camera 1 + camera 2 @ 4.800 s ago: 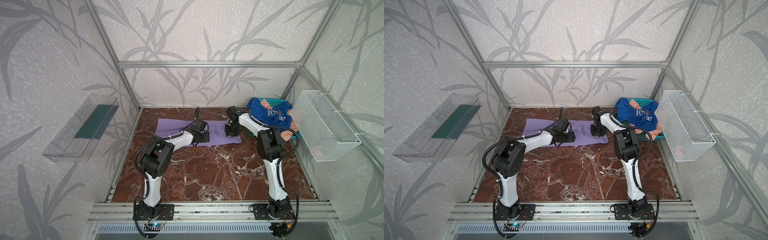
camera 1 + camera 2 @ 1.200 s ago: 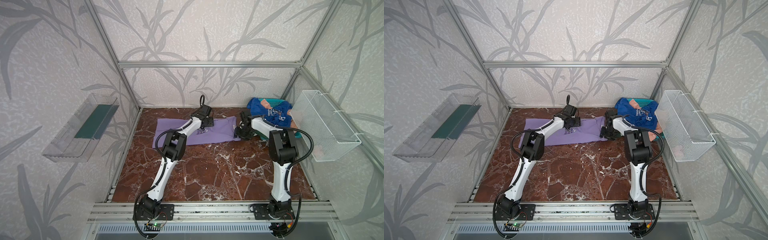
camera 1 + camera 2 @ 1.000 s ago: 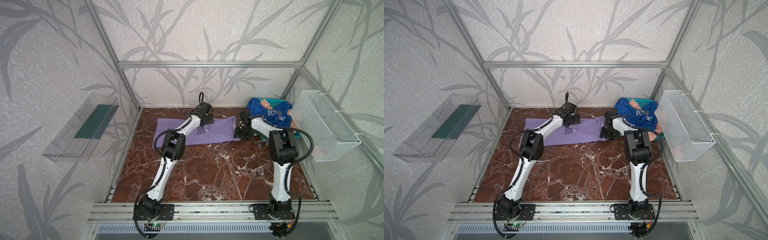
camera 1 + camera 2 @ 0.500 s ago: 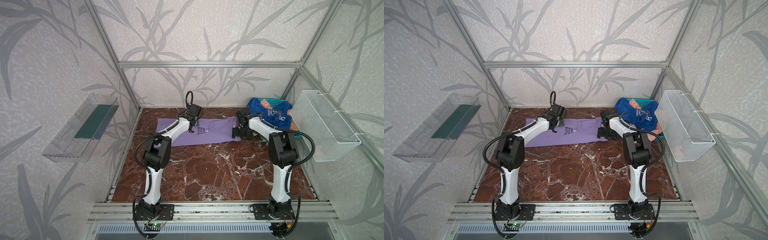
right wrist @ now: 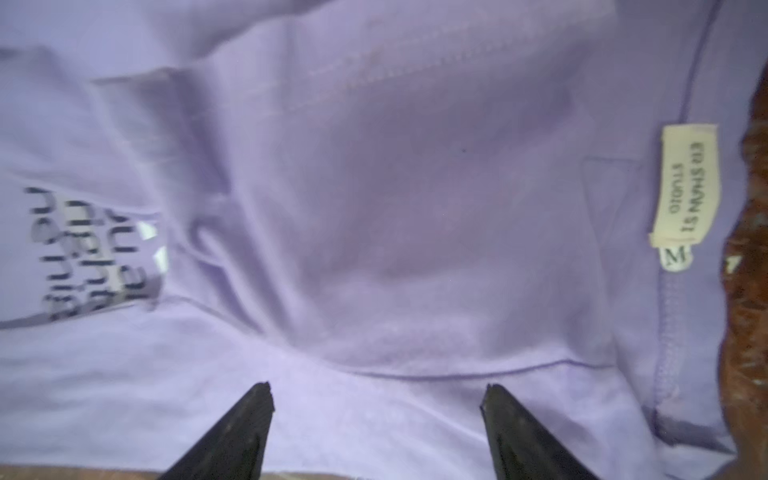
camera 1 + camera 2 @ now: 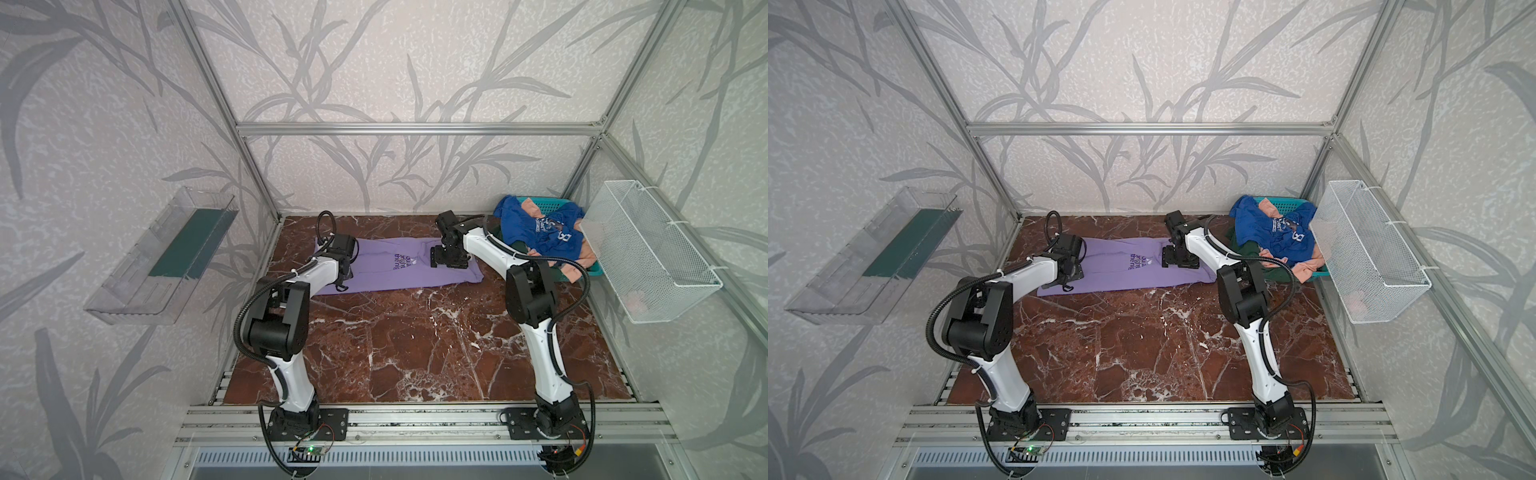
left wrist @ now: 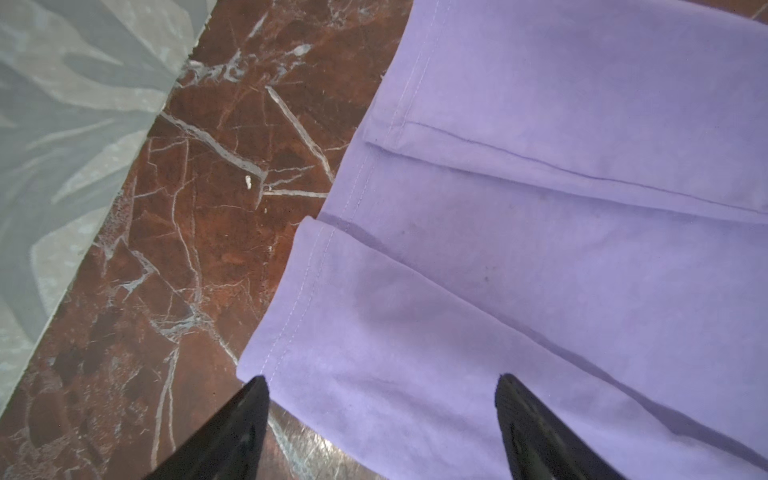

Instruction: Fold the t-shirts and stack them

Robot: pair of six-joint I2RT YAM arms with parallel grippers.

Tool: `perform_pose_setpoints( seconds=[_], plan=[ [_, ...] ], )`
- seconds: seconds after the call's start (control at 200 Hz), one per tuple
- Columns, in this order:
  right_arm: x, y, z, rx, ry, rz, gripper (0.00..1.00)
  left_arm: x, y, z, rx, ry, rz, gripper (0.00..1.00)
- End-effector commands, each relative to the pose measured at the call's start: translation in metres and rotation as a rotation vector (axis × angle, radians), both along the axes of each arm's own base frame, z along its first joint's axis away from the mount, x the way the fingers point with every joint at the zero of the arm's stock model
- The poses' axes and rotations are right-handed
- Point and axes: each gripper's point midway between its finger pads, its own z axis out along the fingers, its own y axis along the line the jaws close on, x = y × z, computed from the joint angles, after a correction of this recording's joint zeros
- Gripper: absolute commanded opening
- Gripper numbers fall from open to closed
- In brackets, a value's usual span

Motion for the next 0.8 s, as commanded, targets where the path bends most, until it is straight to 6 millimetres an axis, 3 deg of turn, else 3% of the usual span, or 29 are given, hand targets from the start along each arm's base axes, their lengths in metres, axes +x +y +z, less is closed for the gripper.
perform_pose_setpoints(
  seconds=[0.0, 0.115, 0.235, 0.47, 0.67, 0.795],
  plan=[
    [0.001, -0.016, -0.008, -0.082, 0.038, -0.043, 0.79, 0.006, -0.001, -0.014, -0.068, -0.013, 0.031, 0.86],
    [0.006, -0.016, -0.019, -0.102, 0.055, -0.04, 0.75, 0.006, -0.007, -0.027, -0.098, 0.05, 0.021, 0.85],
    [0.007, -0.015, -0.036, -0.114, 0.093, -0.038, 0.63, 0.004, -0.01, -0.031, -0.105, 0.083, 0.005, 0.79],
    [0.019, -0.007, -0.045, -0.099, 0.091, -0.022, 0.24, -0.005, -0.038, -0.037, -0.194, 0.099, -0.061, 0.58],
    [0.029, 0.008, -0.047, -0.041, 0.079, 0.019, 0.09, -0.016, -0.074, -0.054, -0.215, 0.184, -0.148, 0.46],
    [0.031, 0.02, -0.055, 0.025, 0.093, 0.043, 0.09, -0.031, -0.106, -0.059, -0.209, 0.222, -0.255, 0.43]
  ],
)
